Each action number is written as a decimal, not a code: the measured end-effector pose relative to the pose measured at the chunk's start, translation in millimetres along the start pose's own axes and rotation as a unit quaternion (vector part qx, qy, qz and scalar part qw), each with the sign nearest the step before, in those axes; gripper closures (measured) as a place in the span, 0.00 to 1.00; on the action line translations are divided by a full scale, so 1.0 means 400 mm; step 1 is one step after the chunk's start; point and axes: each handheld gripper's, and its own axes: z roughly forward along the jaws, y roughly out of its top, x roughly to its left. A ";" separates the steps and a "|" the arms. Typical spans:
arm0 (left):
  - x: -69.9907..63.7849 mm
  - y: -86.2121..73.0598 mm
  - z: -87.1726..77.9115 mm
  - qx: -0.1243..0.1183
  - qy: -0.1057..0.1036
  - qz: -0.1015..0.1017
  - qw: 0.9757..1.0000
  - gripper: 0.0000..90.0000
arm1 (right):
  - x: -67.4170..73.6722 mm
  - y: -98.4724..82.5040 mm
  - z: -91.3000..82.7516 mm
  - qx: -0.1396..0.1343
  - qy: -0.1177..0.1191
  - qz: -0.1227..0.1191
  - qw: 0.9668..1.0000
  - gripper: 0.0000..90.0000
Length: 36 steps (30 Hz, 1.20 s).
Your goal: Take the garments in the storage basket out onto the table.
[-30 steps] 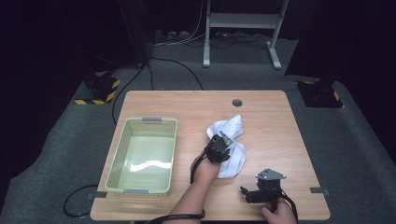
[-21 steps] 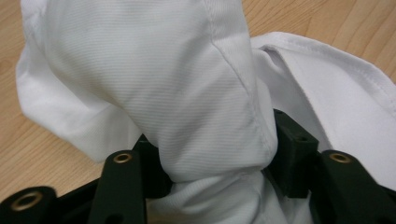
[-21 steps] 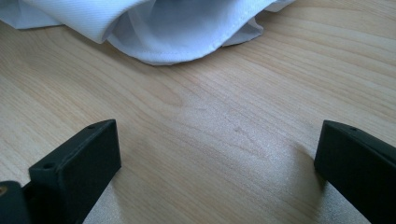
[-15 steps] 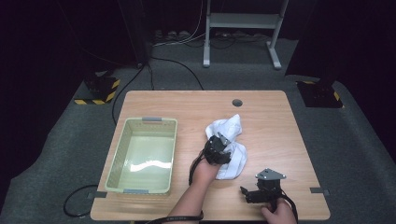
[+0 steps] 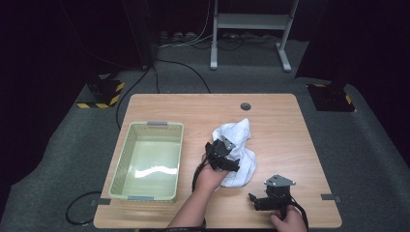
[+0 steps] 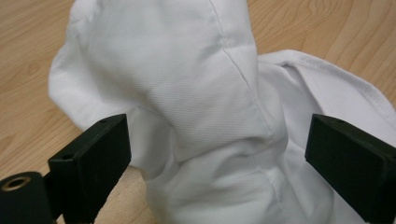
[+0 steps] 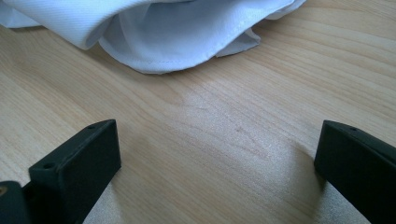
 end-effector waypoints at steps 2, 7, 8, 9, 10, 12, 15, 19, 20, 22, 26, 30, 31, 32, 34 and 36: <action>0.002 0.001 -0.009 -0.006 0.000 0.000 1.000 0.06 | 0.000 0.000 0.000 0.000 0.001 0.001 1.000 0.00; 0.007 0.012 -0.039 -0.026 -0.005 -0.003 1.000 0.04 | 0.000 0.000 0.000 0.000 0.000 0.000 1.000 0.00; 0.007 0.014 -0.043 -0.028 -0.007 -0.004 1.000 0.04 | 0.000 0.000 0.000 0.000 0.000 0.000 1.000 0.00; 0.008 0.017 -0.049 -0.031 -0.008 -0.003 0.999 0.04 | 0.000 0.000 0.000 0.000 0.000 0.000 1.000 0.00; 0.009 0.021 -0.055 -0.036 -0.013 -0.005 0.999 0.03 | 0.000 0.000 0.000 0.000 0.000 0.000 1.000 0.00; 0.013 0.026 -0.064 -0.043 -0.019 -0.008 0.999 0.01 | 0.000 0.000 0.000 0.000 0.000 0.002 1.000 0.00; 0.018 0.032 -0.078 -0.055 -0.027 -0.014 0.998 0.00 | -0.001 0.000 0.000 0.000 0.001 0.002 1.000 0.00; 0.017 0.038 -0.098 -0.075 -0.046 -0.019 0.996 0.00 | 0.000 0.000 0.000 0.000 0.001 0.002 1.000 0.00; 0.016 0.039 -0.100 -0.078 -0.047 -0.020 0.996 0.00 | 0.000 0.000 0.000 0.000 0.001 0.002 1.000 0.00; 0.015 0.039 -0.104 -0.082 -0.057 -0.018 0.995 0.00 | 0.000 0.000 -0.001 0.000 0.001 0.002 1.000 0.00; 0.014 0.033 -0.108 -0.084 -0.066 -0.016 0.994 0.00 | 0.000 0.000 0.000 0.000 0.000 0.000 1.000 0.00; 0.016 0.024 -0.119 -0.088 -0.065 -0.018 0.994 0.00 | 0.000 0.000 0.000 0.000 0.000 0.000 1.000 0.00; 0.017 0.022 -0.123 -0.088 -0.066 -0.021 0.994 0.00 | 0.000 0.000 0.000 0.000 0.000 0.000 1.000 0.00; 0.018 0.022 -0.127 -0.088 -0.065 -0.022 0.994 0.00 | 0.000 0.000 0.000 0.000 0.000 -0.001 1.000 0.00; 0.019 0.020 -0.140 -0.093 -0.057 -0.022 0.994 0.00 | 0.000 0.000 0.000 0.000 0.000 -0.001 1.000 0.00; 0.021 0.017 -0.151 -0.098 -0.058 -0.027 0.993 0.00 | 0.000 0.000 0.000 0.000 0.000 0.000 1.000 0.00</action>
